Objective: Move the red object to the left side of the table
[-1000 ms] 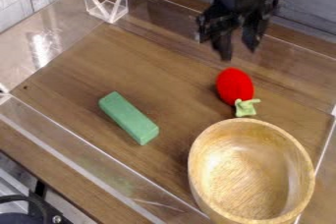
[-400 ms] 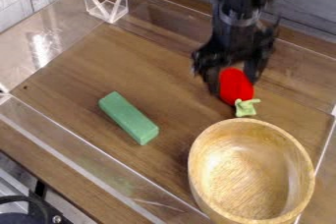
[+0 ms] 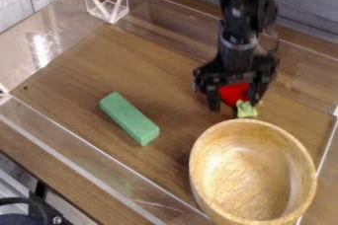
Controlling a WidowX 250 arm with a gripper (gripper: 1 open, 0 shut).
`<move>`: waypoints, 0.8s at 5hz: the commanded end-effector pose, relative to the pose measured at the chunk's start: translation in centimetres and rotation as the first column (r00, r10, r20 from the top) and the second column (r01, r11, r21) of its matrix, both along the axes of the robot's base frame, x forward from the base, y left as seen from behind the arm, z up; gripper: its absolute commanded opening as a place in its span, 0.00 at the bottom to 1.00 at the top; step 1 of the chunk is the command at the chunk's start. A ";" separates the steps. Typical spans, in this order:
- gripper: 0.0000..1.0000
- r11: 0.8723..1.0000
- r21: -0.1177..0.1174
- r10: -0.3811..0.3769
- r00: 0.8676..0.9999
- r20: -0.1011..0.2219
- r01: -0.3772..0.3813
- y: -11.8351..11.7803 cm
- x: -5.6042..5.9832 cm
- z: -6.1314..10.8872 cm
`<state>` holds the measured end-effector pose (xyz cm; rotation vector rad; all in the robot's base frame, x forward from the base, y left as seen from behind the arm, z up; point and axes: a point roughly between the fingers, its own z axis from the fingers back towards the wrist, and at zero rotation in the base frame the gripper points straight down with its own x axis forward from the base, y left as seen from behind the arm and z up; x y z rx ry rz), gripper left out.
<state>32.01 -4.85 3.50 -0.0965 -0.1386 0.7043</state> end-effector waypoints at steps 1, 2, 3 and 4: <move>0.00 0.997 -0.009 -0.076 0.996 0.055 0.077 0.3 1.7 0.6; 0.00 0.997 -0.010 -0.074 0.996 0.054 0.075 0.3 1.0 1.5; 0.00 0.997 -0.013 -0.073 0.995 0.062 0.074 0.3 0.2 3.9; 0.00 1.000 -0.030 0.003 0.995 0.102 0.000 1.8 0.4 7.8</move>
